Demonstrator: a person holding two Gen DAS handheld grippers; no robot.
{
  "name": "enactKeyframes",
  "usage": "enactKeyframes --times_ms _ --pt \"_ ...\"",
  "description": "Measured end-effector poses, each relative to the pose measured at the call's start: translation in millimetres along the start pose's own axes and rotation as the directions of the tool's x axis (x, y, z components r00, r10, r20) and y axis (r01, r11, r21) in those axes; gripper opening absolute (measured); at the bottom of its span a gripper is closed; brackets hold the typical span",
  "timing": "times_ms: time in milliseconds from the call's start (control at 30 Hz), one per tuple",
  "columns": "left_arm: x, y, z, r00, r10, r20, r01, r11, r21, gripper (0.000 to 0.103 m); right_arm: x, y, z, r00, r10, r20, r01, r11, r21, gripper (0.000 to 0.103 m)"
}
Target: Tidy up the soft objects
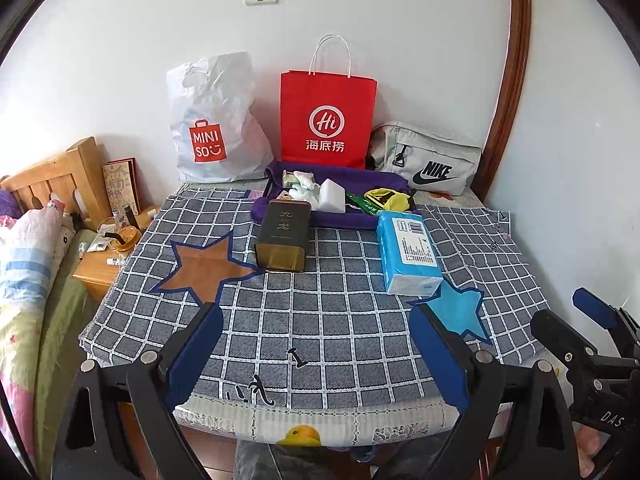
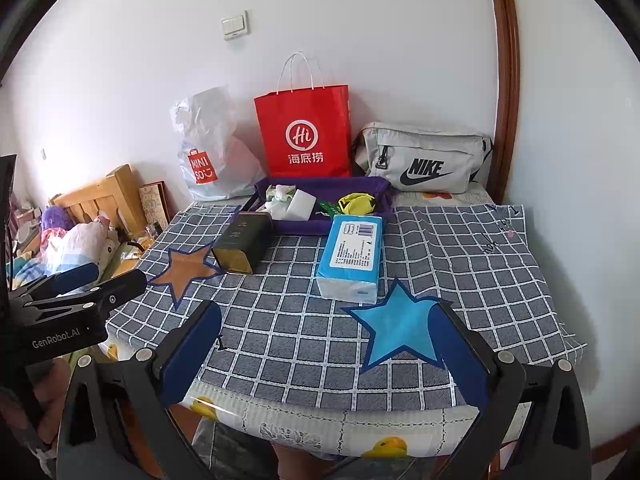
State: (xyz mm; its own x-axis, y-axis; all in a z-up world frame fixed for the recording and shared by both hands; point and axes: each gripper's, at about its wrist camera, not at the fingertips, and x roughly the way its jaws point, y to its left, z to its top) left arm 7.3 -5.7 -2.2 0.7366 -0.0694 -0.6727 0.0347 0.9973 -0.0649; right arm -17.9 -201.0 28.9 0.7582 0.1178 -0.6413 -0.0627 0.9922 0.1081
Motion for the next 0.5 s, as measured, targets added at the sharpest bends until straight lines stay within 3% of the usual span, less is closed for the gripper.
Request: enactKeyframes --times_ms 500 --pt "-1.5 -0.6 0.4 1.0 -0.002 0.003 0.002 1.0 0.006 0.094 -3.6 2.7 0.9 1.0 0.002 0.011 -0.001 1.0 -0.011 0.102"
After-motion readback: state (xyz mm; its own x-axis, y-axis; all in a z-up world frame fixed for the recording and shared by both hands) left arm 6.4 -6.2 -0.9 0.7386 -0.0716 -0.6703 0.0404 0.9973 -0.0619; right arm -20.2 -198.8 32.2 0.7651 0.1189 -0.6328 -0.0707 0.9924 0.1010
